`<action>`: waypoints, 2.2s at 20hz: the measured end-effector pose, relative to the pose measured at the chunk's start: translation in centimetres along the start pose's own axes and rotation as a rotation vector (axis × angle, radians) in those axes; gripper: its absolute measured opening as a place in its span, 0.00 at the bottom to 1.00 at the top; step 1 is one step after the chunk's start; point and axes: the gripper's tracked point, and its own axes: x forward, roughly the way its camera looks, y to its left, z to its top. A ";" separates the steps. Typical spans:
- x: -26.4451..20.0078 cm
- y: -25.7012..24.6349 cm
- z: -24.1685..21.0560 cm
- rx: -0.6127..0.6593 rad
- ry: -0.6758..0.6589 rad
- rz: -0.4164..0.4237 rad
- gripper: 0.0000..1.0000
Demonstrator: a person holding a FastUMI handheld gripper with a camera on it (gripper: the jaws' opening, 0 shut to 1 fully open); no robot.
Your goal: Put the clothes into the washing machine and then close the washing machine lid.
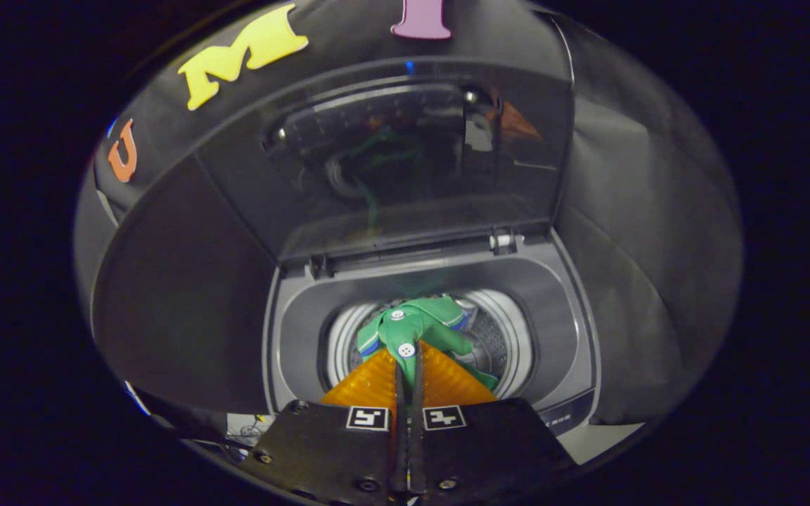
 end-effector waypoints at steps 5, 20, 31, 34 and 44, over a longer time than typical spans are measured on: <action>3.2 -0.4 -2.9 -0.021 0.102 -0.030 0.05; 6.5 -1.2 -6.3 0.008 0.238 -0.097 0.30; 6.2 -1.3 -6.1 -0.018 0.207 -0.101 0.63; 6.0 -1.3 -6.1 -0.032 0.198 -0.101 0.63; 3.5 0.1 -0.9 -0.161 -0.006 -0.113 0.62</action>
